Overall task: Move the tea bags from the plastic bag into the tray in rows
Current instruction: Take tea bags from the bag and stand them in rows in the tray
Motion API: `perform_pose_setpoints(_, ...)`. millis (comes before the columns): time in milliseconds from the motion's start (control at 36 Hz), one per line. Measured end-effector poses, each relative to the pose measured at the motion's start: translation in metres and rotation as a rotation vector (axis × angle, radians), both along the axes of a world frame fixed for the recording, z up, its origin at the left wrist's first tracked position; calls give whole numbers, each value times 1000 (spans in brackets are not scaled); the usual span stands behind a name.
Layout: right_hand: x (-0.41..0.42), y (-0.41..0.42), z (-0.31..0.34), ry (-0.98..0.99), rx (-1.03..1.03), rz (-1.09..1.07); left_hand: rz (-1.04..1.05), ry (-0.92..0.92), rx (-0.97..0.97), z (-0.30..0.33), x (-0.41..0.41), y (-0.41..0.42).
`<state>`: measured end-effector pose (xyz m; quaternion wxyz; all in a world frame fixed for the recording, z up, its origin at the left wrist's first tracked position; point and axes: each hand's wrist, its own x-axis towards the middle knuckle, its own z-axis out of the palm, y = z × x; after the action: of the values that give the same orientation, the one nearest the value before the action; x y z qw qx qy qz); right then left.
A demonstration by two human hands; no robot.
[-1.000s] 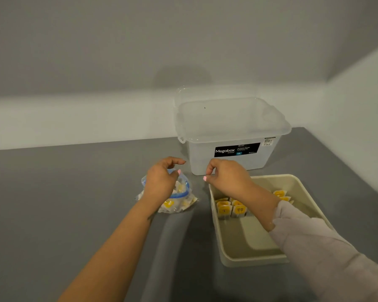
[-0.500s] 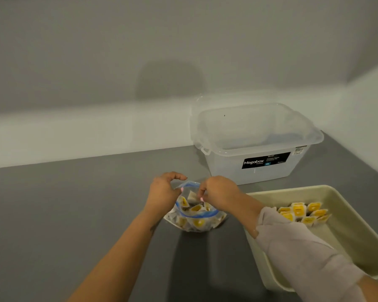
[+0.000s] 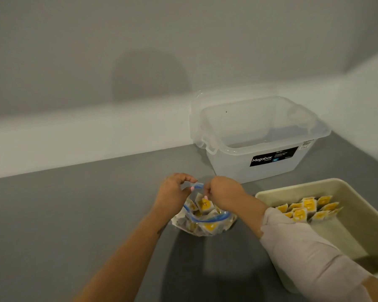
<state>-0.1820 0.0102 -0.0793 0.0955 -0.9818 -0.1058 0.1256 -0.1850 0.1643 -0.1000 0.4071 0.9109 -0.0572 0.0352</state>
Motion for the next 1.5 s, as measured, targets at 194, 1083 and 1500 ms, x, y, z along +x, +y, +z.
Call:
perform_pose_setpoints(194,5,-5,27,-59,133,4,-131,42,-96,11,5,-6)
perform_pose_setpoints(1083,-4,5,9,-45,-29,-154,26,121,-333,9,7,-4)
perform_pose_setpoints(1500,-6,24,-7,75,-161,-191,64,151,-244,4,4,5)
